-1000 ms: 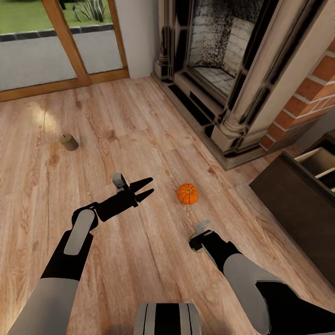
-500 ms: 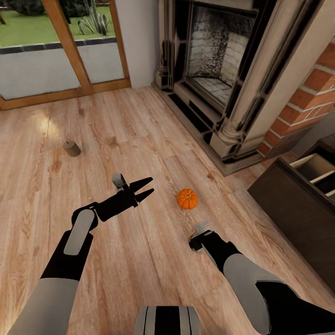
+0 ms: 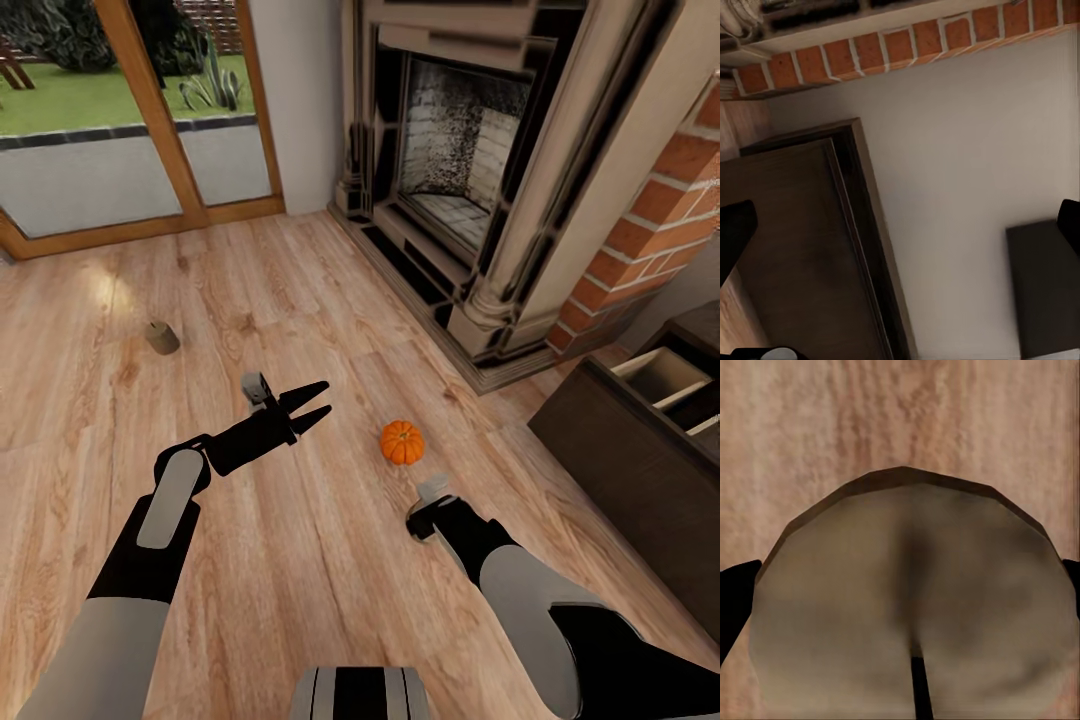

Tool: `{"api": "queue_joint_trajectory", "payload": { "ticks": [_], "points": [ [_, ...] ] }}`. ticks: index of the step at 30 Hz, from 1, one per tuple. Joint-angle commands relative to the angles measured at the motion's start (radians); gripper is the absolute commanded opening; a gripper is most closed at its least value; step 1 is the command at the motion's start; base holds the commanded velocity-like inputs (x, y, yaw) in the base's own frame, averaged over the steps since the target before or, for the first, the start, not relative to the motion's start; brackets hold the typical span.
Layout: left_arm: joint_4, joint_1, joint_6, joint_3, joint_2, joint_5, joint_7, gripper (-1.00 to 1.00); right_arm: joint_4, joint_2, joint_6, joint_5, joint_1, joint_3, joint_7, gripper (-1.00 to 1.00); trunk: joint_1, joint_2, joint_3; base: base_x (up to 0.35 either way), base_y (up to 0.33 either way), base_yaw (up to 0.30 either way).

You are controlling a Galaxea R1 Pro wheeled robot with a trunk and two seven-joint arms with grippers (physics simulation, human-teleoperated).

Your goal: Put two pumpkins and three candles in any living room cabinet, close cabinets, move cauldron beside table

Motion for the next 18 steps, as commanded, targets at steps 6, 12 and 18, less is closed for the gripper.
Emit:
{"api": "queue_joint_trajectory", "payload": {
  "ticks": [6, 12, 18],
  "points": [
    [-0.005, 0.000, 0.003, -0.001, 0.000, -0.001, 0.002, 1.00, 0.001, -0.001, 0.009, 0.001, -0.001, 0.000, 0.002, -1.00, -0.003, 0.001, 0.023, 0.000, 0.000, 0.000],
    [-0.031, 0.000, 0.005, 0.000, 0.000, -0.002, 0.002, 1.00, -0.042, -0.002, 0.181, -0.002, -0.001, 0.000, 0.004, -1.00, -0.005, 0.003, 0.046, 0.000, 0.000, 0.000],
    [-0.055, -0.001, 0.008, 0.002, 0.024, -0.001, 0.002, 1.00, -0.200, -0.002, 0.335, -0.006, -0.001, 0.000, 0.018, -1.00, -0.008, 0.004, 0.070, 0.000, 0.000, 0.000]
  ]
}}
